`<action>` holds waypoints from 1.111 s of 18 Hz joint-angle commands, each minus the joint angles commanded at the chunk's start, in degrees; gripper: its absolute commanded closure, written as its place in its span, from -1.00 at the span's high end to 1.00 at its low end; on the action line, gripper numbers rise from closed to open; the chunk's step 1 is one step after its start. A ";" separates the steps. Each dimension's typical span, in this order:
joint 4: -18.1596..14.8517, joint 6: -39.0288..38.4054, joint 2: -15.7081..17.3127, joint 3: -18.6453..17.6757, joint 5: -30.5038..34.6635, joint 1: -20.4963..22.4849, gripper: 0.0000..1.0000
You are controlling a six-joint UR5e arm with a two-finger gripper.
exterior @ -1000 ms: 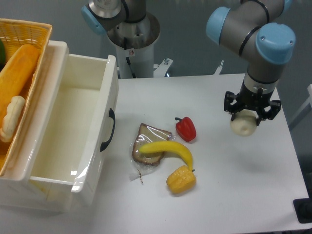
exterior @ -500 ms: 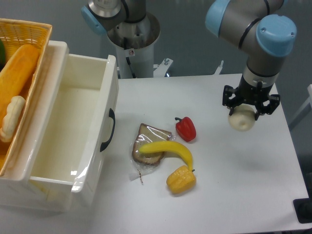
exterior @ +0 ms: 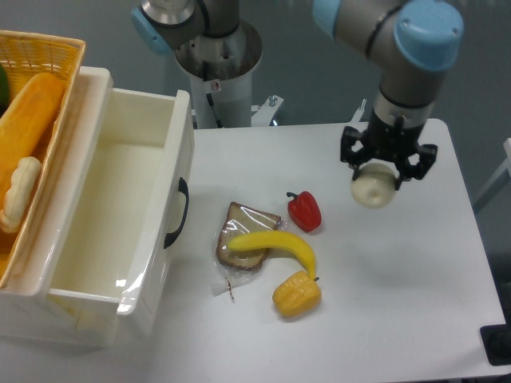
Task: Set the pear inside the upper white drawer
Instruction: 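Carry the held pear across the table toward the open white drawer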
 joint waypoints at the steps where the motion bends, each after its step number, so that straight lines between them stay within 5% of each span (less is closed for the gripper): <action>1: -0.61 -0.78 1.23 0.00 -0.44 -0.79 -0.76; 7: -0.71 -6.94 6.69 -0.18 -3.51 -6.23 -0.77; 20: 0.00 -15.82 7.31 -1.67 -6.16 -21.44 -0.76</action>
